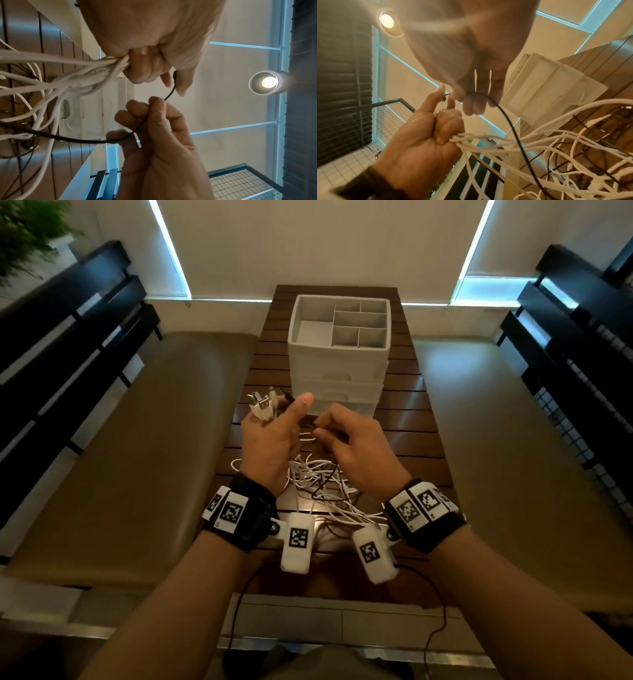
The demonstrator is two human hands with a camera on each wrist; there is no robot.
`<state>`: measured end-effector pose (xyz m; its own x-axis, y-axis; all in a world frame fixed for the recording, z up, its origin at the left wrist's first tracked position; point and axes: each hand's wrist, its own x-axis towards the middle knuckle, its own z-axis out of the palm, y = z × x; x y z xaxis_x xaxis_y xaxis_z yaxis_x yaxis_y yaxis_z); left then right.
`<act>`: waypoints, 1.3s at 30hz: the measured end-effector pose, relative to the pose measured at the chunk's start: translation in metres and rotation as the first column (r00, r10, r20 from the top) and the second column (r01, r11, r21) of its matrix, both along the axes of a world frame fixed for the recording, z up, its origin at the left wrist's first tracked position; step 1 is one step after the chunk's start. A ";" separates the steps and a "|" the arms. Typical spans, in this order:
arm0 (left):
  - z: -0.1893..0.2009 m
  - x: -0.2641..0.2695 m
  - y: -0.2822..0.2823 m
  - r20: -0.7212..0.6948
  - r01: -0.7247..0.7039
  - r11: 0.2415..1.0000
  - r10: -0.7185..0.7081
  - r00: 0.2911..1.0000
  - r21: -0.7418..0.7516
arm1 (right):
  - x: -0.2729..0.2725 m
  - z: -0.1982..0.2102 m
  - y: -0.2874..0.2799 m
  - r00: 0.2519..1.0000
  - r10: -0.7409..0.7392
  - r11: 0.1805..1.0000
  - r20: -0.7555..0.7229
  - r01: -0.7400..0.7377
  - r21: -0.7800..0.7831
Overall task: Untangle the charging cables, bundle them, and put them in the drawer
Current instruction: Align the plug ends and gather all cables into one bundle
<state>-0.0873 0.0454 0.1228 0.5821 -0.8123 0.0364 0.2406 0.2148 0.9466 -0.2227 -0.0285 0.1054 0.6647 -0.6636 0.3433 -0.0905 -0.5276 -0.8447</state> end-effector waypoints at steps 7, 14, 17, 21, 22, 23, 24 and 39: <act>-0.003 -0.002 -0.007 0.088 -0.108 0.992 0.103 0.991 0.065 | 0.007 -0.005 0.006 0.995 0.044 0.997 -0.092 -0.050 -0.056; -0.003 -0.001 -0.008 -0.012 -0.040 0.998 0.040 0.999 0.047 | 0.015 -0.008 0.010 0.975 -0.046 0.999 -0.217 0.042 -0.024; 0.004 0.003 -0.007 -0.136 0.084 0.996 -0.087 0.987 -0.033 | 0.016 -0.011 0.013 0.976 0.087 0.985 -0.199 -0.055 0.162; 0.011 0.009 -0.009 -0.162 0.139 0.987 -0.151 0.975 -0.083 | 0.018 -0.015 0.006 0.922 0.250 0.947 -0.296 -0.169 0.274; 0.013 0.010 -0.009 -0.159 0.144 0.986 -0.156 0.975 -0.087 | 0.021 -0.018 0.006 0.911 0.239 0.956 -0.337 -0.161 0.244; 0.016 0.010 -0.009 -0.161 0.149 0.985 -0.162 0.974 -0.089 | 0.023 -0.020 0.008 0.916 0.214 0.965 -0.339 -0.145 0.218; 0.019 0.010 -0.008 -0.176 0.151 0.984 -0.166 0.970 -0.094 | 0.026 -0.023 0.011 0.934 0.177 0.975 -0.311 -0.124 0.183; 0.032 0.028 0.003 -0.343 0.186 0.977 -0.212 0.915 -0.109 | 0.028 -0.018 -0.008 0.908 0.014 0.969 -0.418 -0.116 -0.218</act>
<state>-0.0592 0.0480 0.1550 0.3949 -0.9155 -0.0768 0.5990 0.1932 0.7771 -0.1943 -0.0369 0.0879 0.8187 -0.5486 0.1694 -0.3607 -0.7210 -0.5916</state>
